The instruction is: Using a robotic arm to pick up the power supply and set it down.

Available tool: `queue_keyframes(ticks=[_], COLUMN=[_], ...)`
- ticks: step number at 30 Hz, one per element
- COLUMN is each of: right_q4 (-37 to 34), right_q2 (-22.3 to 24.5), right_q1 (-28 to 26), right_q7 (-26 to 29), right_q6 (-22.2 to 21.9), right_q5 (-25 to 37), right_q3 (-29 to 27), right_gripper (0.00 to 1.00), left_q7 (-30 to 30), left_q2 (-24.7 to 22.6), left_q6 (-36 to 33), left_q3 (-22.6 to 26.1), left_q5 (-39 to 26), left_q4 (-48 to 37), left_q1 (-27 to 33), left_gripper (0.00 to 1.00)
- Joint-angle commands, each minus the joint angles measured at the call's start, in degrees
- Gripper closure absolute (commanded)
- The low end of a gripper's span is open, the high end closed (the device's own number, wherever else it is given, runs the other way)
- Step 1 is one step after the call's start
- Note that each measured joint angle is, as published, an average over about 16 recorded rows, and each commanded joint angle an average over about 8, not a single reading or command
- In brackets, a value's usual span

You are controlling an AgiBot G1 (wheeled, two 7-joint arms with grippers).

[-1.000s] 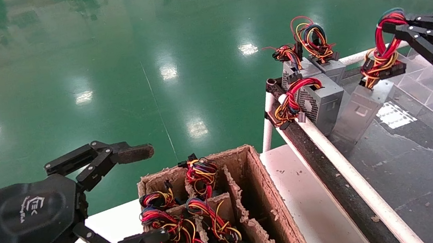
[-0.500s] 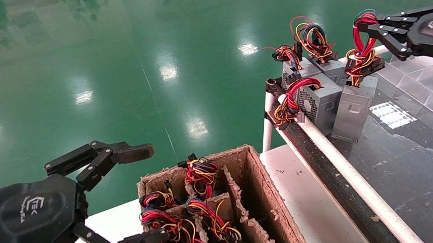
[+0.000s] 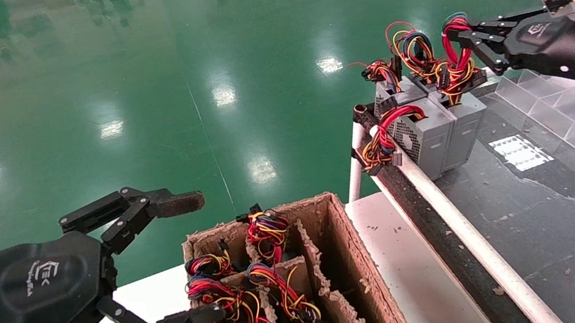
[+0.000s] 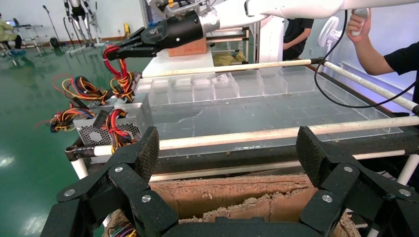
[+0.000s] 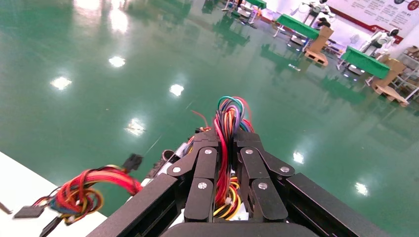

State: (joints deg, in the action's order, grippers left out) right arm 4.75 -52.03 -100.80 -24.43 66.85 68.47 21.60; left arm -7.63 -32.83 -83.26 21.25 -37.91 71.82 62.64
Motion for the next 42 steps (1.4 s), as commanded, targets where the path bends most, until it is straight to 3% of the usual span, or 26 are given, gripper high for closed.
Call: queue_keyframes(ticks=[1, 4, 5, 15, 31, 42], right_q4=[-0.8, -2.0, -2.3, -3.7, -3.6, -4.2], right_q2=[-0.8, -1.5, -1.6, -1.7, 0.4, 2.3], right_q1=[-0.5, -0.8, -0.8, -0.9, -2.1, -0.8], right_q7=[-0.4, -0.6, -0.7, -1.2, -1.7, -4.8], right_q6=[-0.6, -2.5, -3.1, -4.1, 2.1, 2.3], right_q5=[0.3, 0.8, 0.8, 1.6, 4.2, -0.2], right_q3=[0.2, 0.5, 0.5, 1.0, 2.9, -0.2], right_gripper=[0.44, 0.07, 0.00, 0.00, 0.00, 0.00], left_q7=[0.0, 0.0, 0.0, 0.0, 0.0, 0.0], left_q2=[0.0, 0.0, 0.0, 0.0, 0.0, 0.0], left_q6=[0.0, 0.0, 0.0, 0.0, 0.0, 0.0], left_q3=[0.0, 0.0, 0.0, 0.0, 0.0, 0.0], left_q5=[0.0, 0.0, 0.0, 0.0, 0.0, 0.0], left_q4=[0.0, 0.0, 0.0, 0.0, 0.0, 0.0], left_q1=[0.0, 0.0, 0.0, 0.0, 0.0, 0.0], left_gripper=[0.00, 0.00, 0.00, 0.00, 0.00, 0.00])
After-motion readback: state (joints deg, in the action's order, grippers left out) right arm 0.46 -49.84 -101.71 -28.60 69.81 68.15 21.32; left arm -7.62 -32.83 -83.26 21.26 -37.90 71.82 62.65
